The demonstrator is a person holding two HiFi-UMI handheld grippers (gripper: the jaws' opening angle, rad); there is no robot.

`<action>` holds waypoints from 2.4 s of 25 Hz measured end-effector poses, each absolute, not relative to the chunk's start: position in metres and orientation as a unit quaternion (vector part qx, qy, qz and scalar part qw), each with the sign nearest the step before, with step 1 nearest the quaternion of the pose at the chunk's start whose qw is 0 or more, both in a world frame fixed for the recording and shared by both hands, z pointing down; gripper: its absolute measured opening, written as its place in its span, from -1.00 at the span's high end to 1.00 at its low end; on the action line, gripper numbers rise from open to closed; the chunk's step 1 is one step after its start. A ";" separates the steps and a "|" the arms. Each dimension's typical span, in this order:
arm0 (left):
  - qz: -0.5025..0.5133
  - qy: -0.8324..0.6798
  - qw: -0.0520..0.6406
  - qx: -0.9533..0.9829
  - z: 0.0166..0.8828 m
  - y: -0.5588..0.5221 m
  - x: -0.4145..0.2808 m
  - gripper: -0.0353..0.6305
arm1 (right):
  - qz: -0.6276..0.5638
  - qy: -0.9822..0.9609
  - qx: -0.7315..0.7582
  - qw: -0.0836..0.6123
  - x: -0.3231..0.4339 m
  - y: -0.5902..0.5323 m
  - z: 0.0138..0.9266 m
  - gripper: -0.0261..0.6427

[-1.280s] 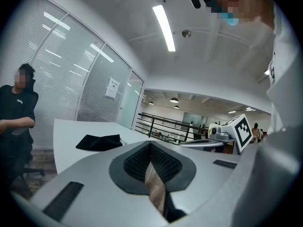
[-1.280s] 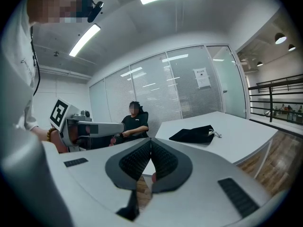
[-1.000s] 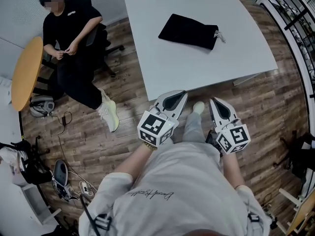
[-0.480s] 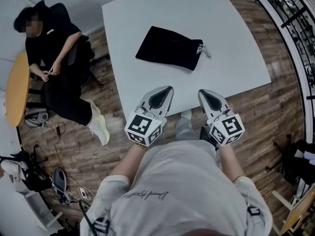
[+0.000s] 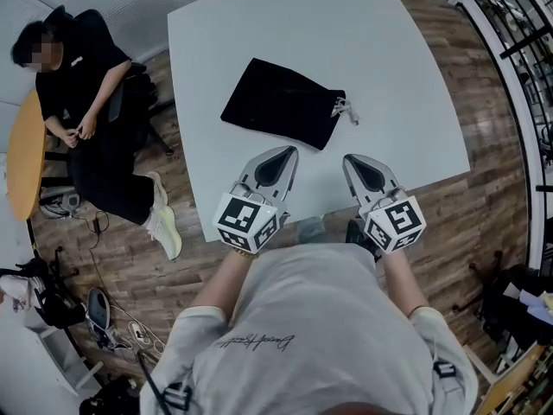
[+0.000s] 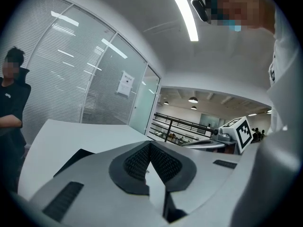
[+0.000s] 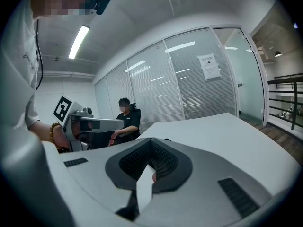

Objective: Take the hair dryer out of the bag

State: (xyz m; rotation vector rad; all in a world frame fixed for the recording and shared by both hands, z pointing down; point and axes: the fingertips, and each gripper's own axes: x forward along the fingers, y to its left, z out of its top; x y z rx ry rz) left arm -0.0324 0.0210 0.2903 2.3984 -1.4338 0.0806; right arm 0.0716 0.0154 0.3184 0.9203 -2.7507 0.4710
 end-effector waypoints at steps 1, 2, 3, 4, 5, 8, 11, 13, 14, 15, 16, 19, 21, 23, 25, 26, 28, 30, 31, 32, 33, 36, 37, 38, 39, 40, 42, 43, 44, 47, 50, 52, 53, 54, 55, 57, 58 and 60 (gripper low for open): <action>0.029 -0.508 0.172 0.844 0.290 0.016 -0.032 0.86 | 0.158 -0.932 0.308 0.103 0.073 0.010 0.319 0.85; 0.029 -0.511 0.171 0.842 0.290 0.011 -0.032 0.86 | 0.157 -0.933 0.305 0.105 0.073 0.004 0.319 0.85; 0.029 -0.513 0.171 0.841 0.290 0.007 -0.032 0.86 | 0.156 -0.934 0.302 0.107 0.073 -0.001 0.320 0.85; 0.029 -0.516 0.170 0.839 0.290 0.004 -0.033 0.86 | 0.156 -0.935 0.300 0.109 0.073 -0.006 0.320 0.85; 0.030 -0.519 0.170 0.837 0.290 0.001 -0.034 0.86 | 0.157 -0.935 0.299 0.109 0.073 -0.010 0.321 0.85; 0.034 -0.530 0.169 0.830 0.291 -0.002 -0.036 0.86 | 0.166 -0.936 0.294 0.103 0.074 -0.019 0.324 0.85; 0.043 -0.530 0.163 0.831 0.290 -0.001 -0.040 0.86 | 0.163 -0.938 0.287 0.108 0.072 -0.023 0.327 0.85; 0.054 -0.527 0.157 0.833 0.289 0.001 -0.044 0.86 | 0.154 -0.939 0.282 0.121 0.069 -0.023 0.329 0.85; 0.058 -0.526 0.156 0.834 0.289 0.002 -0.047 0.86 | 0.152 -0.940 0.279 0.128 0.068 -0.023 0.331 0.85; 0.060 -0.524 0.155 0.835 0.288 0.002 -0.049 0.86 | 0.150 -0.940 0.277 0.132 0.067 -0.024 0.332 0.85; 0.061 -0.521 0.155 0.837 0.288 0.001 -0.051 0.86 | 0.150 -0.940 0.277 0.134 0.066 -0.025 0.333 0.85; 0.058 -0.511 0.161 0.842 0.288 -0.005 -0.055 0.86 | 0.152 -0.937 0.282 0.141 0.064 -0.029 0.337 0.85; 0.061 -0.502 0.167 0.846 0.292 -0.009 -0.058 0.86 | 0.152 -0.932 0.293 0.148 0.063 -0.034 0.340 0.85; 0.073 -0.494 0.165 0.850 0.299 -0.015 -0.062 0.86 | 0.146 -0.929 0.302 0.155 0.062 -0.041 0.343 0.85; 0.086 -0.486 0.162 0.854 0.304 -0.020 -0.064 0.86 | 0.134 -0.927 0.307 0.166 0.064 -0.044 0.346 0.85; 0.091 -0.482 0.163 0.856 0.306 -0.022 -0.065 0.86 | 0.129 -0.926 0.309 0.173 0.065 -0.043 0.348 0.85; 0.101 -0.472 0.169 0.859 0.312 -0.025 -0.067 0.86 | 0.122 -0.924 0.310 0.186 0.067 -0.042 0.353 0.85; 0.111 -0.465 0.168 0.862 0.317 -0.032 -0.069 0.86 | 0.118 -0.922 0.311 0.196 0.067 -0.045 0.359 0.85; 0.117 -0.462 0.166 0.863 0.320 -0.036 -0.070 0.86 | 0.119 -0.921 0.311 0.199 0.066 -0.048 0.362 0.85; 0.124 -0.457 0.165 0.865 0.323 -0.040 -0.070 0.86 | 0.121 -0.920 0.313 0.202 0.067 -0.051 0.365 0.85; 0.131 -0.451 0.164 0.867 0.327 -0.044 -0.070 0.86 | 0.123 -0.919 0.314 0.205 0.067 -0.053 0.368 0.85; 0.152 -0.433 0.164 0.873 0.341 -0.055 -0.068 0.86 | 0.123 -0.916 0.315 0.217 0.070 -0.061 0.377 0.85; 0.159 -0.429 0.163 0.874 0.345 -0.059 -0.068 0.86 | 0.120 -0.915 0.315 0.221 0.070 -0.063 0.380 0.85; 0.166 -0.426 0.163 0.874 0.349 -0.062 -0.068 0.86 | 0.116 -0.915 0.315 0.226 0.071 -0.065 0.383 0.85; 0.173 -0.425 0.162 0.874 0.353 -0.066 -0.069 0.86 | 0.113 -0.914 0.315 0.230 0.072 -0.067 0.386 0.85; 0.181 -0.424 0.161 0.873 0.357 -0.070 -0.069 0.86 | 0.111 -0.913 0.316 0.234 0.072 -0.069 0.389 0.85; 0.196 -0.422 0.161 0.870 0.367 -0.076 -0.069 0.86 | 0.109 -0.912 0.314 0.241 0.072 -0.072 0.396 0.85; 0.204 -0.419 0.163 0.870 0.373 -0.078 -0.069 0.86 | 0.109 -0.912 0.311 0.246 0.071 -0.073 0.399 0.85; 0.213 -0.413 0.164 0.870 0.380 -0.080 -0.068 0.86 | 0.109 -0.911 0.308 0.250 0.070 -0.075 0.403 0.85; 0.245 -0.385 0.160 0.875 0.399 -0.086 -0.064 0.86 | 0.108 -0.912 0.300 0.259 0.063 -0.081 0.413 0.85; 0.278 -0.358 0.151 0.879 0.415 -0.092 -0.058 0.86 | 0.105 -0.912 0.291 0.268 0.056 -0.086 0.420 0.85; 0.302 -0.339 0.144 0.879 0.425 -0.095 -0.055 0.85 | 0.106 -0.913 0.285 0.273 0.051 -0.086 0.422 0.85; 0.316 -0.329 0.141 0.879 0.429 -0.097 -0.054 0.82 | 0.106 -0.913 0.282 0.275 0.049 -0.086 0.423 0.85; 0.331 -0.320 0.136 0.877 0.433 -0.100 -0.054 0.75 | 0.104 -0.914 0.279 0.277 0.048 -0.086 0.425 0.85; 0.344 -0.312 0.131 0.876 0.437 -0.104 -0.054 0.70 | 0.100 -0.914 0.277 0.278 0.047 -0.088 0.427 0.85; 0.369 -0.299 0.117 0.872 0.442 -0.110 -0.055 0.70 | 0.092 -0.917 0.270 0.280 0.047 -0.088 0.431 0.85; 0.381 -0.291 0.111 0.871 0.444 -0.111 -0.054 0.69 | 0.089 -0.918 0.265 0.282 0.048 -0.087 0.432 0.85; 0.402 -0.269 0.100 0.870 0.449 -0.114 -0.051 0.62 | 0.092 -0.918 0.256 0.288 0.049 -0.085 0.434 0.85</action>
